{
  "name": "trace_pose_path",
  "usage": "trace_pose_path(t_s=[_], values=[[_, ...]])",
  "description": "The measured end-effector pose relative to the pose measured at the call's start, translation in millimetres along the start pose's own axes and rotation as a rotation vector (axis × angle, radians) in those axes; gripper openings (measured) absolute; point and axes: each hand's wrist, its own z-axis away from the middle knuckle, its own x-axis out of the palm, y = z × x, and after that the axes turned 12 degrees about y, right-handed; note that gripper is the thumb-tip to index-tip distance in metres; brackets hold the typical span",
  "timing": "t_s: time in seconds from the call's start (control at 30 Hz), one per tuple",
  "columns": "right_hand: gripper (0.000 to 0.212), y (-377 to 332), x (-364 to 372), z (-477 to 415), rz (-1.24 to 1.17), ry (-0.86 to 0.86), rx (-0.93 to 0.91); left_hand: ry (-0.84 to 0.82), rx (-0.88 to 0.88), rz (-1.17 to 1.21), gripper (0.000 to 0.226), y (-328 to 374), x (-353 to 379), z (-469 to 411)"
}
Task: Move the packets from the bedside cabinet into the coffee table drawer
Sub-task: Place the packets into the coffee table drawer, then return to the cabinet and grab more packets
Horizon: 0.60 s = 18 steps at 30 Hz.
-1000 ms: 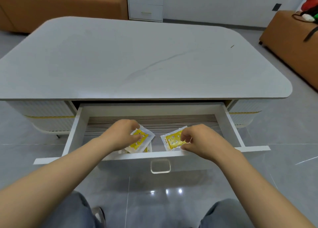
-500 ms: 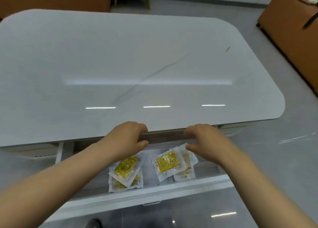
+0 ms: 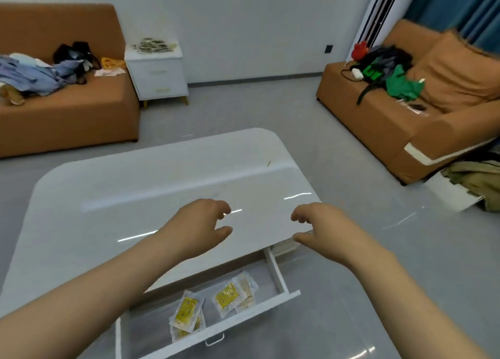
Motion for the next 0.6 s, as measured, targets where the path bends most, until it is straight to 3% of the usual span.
trace_pose_path(t_s=[0.3,0.6], values=[[0.037,96,-209,81,0.07,0.278,0.087,0.205,0.235,-0.01,0.041,197,-119,-38],[0.035,189,-327,144,0.164,0.547,0.132,0.309,0.437,0.037,0.039,364,-163,-79]])
